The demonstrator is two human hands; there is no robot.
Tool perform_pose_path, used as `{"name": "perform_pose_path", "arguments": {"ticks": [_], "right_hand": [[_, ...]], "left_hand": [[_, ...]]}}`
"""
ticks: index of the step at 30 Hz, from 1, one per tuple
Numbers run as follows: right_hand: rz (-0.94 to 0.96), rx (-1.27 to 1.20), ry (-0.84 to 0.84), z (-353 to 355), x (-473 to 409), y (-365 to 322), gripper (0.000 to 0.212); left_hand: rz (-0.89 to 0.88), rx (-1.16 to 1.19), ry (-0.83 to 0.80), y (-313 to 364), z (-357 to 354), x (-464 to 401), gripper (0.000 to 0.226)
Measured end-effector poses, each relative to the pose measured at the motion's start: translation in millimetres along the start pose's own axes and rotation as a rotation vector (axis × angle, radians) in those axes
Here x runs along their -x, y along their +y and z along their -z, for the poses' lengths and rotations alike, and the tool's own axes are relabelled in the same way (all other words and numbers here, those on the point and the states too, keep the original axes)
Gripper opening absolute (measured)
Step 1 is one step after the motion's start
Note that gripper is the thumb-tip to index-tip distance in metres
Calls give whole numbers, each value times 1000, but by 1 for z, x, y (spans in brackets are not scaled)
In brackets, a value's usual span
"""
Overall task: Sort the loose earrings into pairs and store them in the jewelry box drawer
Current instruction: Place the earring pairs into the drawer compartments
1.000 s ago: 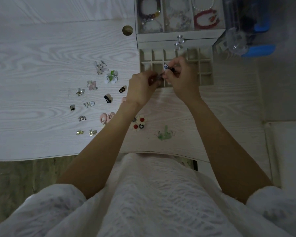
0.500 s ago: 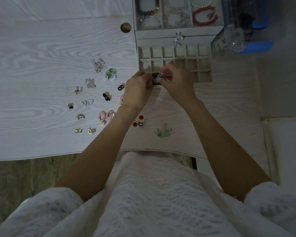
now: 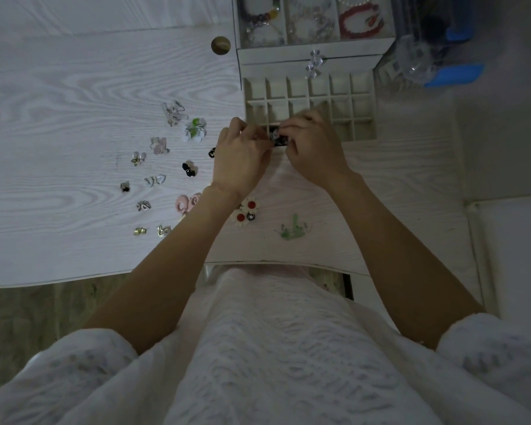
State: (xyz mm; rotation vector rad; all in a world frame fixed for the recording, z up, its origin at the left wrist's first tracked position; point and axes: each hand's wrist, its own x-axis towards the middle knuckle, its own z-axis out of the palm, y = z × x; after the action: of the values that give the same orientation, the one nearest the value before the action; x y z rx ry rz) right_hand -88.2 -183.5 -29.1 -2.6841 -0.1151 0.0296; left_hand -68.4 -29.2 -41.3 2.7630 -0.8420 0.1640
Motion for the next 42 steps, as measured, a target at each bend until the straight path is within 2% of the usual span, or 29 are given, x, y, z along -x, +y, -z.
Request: {"name": "perform_pose_path", "arguments": {"ticks": [3,6,8,9,12,13,15,17,22,27,33,37,40,42], "right_hand": [[-37,-61,99,10,23,1,30],[-176,-154,62,12,66,3,23],[-222,-232,19,10,91,5,24],[-241,-273,-26,7,104,6,28],[-295,-352,-183,-4,128,7,49],[-295,-349,-219,-8,134,8,56],[-270,-294,-271,-15,144,6,65],[-246,-217,-270,-20,147,4,64],[-153,-182,-180,-26,145,1,37],[-167,-94,-200,-15,142,14,36],[-348,-257,-2,-9,141,29,35],[-379,-387,43,-9,130,26,33],[-368,-493,81,-2,111,20,34],[-345,-522,108,4,94,17,35]], "left_hand": [[-14,-21,-9,1,2,7,23],[-17,87,79,6,12,22,28],[-22,215,56,13,22,35,24],[-14,273,-15,20,27,43,22],[44,342,-373,40,29,67,31],[60,343,-448,47,26,75,37],[81,333,-493,58,16,90,46],[113,326,-480,63,9,100,47],[116,335,-382,71,-4,109,26],[128,347,-345,70,-9,112,18],[40,282,-333,70,-8,106,19],[1,330,-285,69,-6,94,7],[57,454,-242,63,-2,82,6],[154,553,-140,61,5,70,7]]}}
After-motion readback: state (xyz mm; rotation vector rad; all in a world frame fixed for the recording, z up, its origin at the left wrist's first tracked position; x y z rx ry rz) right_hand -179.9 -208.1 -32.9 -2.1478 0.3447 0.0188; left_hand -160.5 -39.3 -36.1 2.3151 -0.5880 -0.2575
